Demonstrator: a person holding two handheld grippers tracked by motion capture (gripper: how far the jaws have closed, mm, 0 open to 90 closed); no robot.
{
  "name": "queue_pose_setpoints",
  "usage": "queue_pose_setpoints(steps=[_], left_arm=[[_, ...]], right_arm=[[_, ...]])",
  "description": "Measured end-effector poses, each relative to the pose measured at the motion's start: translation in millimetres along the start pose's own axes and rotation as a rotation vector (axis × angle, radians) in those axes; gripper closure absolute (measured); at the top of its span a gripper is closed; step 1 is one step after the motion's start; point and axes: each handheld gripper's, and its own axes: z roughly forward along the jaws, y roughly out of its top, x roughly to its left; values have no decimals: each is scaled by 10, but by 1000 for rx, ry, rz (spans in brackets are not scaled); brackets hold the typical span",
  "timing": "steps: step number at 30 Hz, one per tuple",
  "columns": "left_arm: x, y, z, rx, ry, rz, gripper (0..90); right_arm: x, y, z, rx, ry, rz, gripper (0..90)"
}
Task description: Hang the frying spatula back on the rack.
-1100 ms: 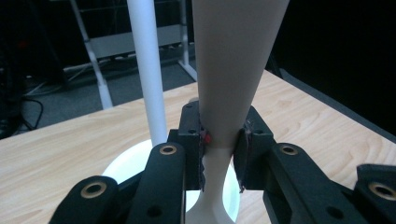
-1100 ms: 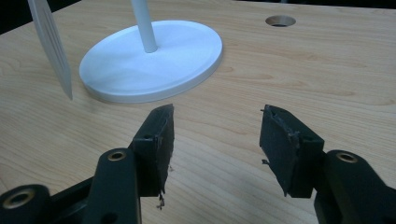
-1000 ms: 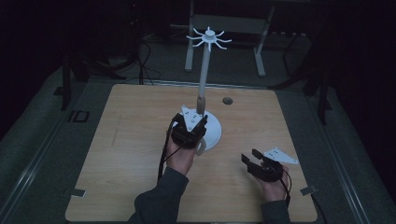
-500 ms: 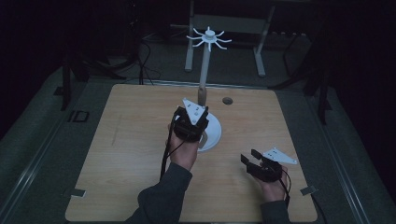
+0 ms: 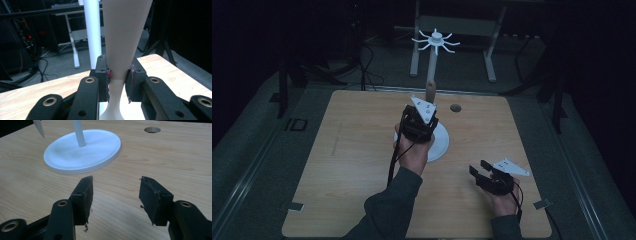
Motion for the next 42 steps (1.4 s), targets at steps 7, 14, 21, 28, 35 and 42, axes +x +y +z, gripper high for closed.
queue_pose_setpoints(steps=[7, 14, 21, 28, 35, 42], left_arm=[[-13, 71, 30, -5, 26, 10, 749], [-37, 148, 59, -12, 43, 14, 750], [-43, 214, 77, -20, 61, 7, 749], [-58, 276, 102, -23, 78, 8, 749], [-67, 330, 120, -23, 105, -1, 749], [-64, 380, 160, -16, 128, -3, 749]], right_arm=[[3, -2, 7, 2, -1, -1, 446], [9, -3, 10, 3, 1, -2, 446], [2, -1, 8, 0, 1, -1, 445], [1, -6, 17, 6, 4, 2, 444], [4, -8, 21, 6, 5, -1, 443], [4, -7, 15, 4, 6, -1, 443]])
